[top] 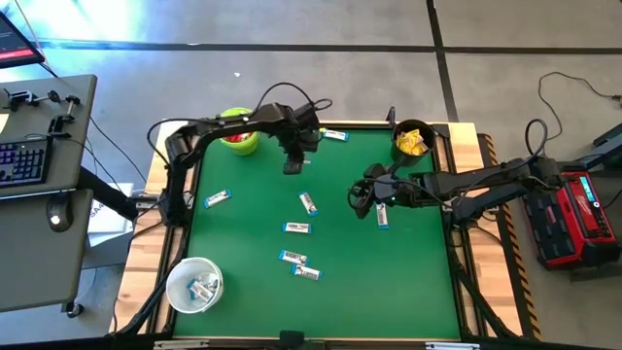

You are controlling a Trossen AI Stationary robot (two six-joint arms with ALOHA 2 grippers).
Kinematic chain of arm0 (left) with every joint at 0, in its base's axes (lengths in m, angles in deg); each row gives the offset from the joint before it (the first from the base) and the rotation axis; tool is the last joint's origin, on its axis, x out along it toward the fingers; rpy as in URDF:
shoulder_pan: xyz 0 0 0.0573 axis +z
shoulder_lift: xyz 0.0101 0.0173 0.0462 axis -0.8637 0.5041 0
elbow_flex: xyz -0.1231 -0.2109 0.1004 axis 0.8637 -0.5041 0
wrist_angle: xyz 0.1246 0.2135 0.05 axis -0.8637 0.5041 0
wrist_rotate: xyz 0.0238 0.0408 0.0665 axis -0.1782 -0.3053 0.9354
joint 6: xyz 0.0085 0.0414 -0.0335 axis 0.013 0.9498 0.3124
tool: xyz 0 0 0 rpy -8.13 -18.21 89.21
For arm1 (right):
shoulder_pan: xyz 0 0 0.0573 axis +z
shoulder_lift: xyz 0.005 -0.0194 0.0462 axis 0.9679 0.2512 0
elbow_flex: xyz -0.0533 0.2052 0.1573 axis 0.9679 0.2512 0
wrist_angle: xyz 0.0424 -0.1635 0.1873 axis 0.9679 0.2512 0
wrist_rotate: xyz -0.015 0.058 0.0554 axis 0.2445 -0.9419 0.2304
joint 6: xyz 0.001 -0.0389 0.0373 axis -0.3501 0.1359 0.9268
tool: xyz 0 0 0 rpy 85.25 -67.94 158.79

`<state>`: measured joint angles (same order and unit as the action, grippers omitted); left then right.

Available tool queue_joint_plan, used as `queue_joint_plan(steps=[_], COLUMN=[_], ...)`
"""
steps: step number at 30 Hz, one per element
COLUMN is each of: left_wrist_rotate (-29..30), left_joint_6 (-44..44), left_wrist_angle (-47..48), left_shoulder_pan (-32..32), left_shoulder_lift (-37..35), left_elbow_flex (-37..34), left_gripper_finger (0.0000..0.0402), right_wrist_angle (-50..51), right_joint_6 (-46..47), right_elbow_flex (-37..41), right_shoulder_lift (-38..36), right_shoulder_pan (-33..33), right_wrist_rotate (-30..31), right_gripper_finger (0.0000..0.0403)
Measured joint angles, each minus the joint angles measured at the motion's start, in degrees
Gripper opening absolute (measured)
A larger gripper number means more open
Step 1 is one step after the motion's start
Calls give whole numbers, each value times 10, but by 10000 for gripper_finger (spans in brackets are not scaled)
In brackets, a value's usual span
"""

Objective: Sort candy by brand, put in halloween buckets
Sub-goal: Put the white chocolate into the white bucket

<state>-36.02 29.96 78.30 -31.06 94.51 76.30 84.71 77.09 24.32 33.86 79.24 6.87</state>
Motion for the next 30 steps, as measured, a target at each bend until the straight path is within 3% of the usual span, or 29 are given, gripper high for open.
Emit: queue_joint_plan(steps=[6,12,15,22,30], left_wrist_rotate=[-31,-32,-23,-17,57], left_joint_6=[-27,-41,-83,-206,-278], left_wrist_angle=[1,-22,-31,-55,-103], left_shoulder_pan=[-20,-33,-34,-31,-49], left_shoulder_lift=[-18,-19,-18,-18,-18], left_elbow_flex=[1,-16,-34,-89,-141], left_gripper_finger=[62,21,20,96,208], right_wrist_angle=[0,0,0,0,0], right_joint_6=[-17,-20,-20,-23,-26], right_elbow_flex=[0,0,0,0,0], right_shoulder_lift=[0,0,0,0,0], right_shoulder_pan=[0,0,0,0,0], right_wrist_rotate=[-9,-17,-17,-19,-12], right_gripper_finger=[134,134,134,134,134])
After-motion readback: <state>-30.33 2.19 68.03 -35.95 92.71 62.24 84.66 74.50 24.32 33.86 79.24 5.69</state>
